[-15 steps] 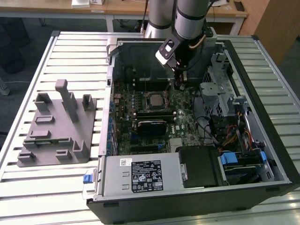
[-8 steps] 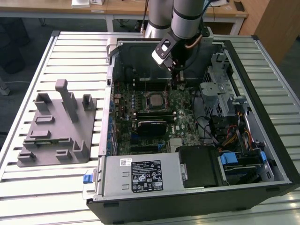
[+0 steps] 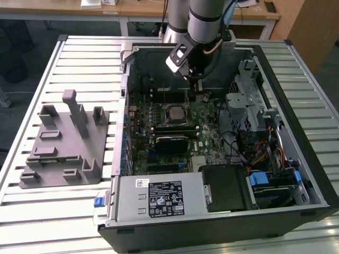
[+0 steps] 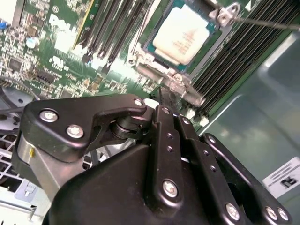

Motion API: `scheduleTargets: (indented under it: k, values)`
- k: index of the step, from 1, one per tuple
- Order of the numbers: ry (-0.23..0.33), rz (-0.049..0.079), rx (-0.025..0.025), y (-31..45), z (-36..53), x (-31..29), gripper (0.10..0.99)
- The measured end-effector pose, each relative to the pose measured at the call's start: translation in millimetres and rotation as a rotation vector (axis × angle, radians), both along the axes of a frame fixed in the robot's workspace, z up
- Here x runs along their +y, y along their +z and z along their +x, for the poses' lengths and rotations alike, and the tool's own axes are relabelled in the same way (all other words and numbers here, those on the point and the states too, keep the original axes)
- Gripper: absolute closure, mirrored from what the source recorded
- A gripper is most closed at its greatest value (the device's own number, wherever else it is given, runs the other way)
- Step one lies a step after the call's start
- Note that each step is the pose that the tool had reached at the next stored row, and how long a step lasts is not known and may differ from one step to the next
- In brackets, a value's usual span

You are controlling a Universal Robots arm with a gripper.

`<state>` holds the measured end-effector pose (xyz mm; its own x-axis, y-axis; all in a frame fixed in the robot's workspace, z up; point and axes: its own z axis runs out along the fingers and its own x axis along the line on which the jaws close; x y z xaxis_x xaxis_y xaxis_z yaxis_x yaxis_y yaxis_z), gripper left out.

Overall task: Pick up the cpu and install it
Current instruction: 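Close the cpu cover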

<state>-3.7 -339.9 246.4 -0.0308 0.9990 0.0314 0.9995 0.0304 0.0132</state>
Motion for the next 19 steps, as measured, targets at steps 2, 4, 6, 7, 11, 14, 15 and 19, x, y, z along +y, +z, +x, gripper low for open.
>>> scheduleTargets:
  k: [2,4,6,7,11,14,15,19]
  values:
    - [0.000,0.000,0.0000,0.0,-5.4,0.0,0.980]
    - [0.000,0.000,0.0000,0.0,-10.3,0.0,0.980]
    - [0.000,0.000,0.0000,-0.2,-16.5,0.0,0.980]
    - [0.000,0.000,0.0000,-0.4,-19.6,0.0,0.980]
    - [0.000,0.000,0.0001,-1.9,-31.1,-0.1,0.980]
    - [0.000,0.000,0.0000,-4.2,-36.5,0.0,0.980]
    - [0.000,0.000,0.0000,-5.3,-38.2,0.0,0.980]
    - [0.000,0.000,0.0000,-10.4,-44.1,-0.2,0.980]
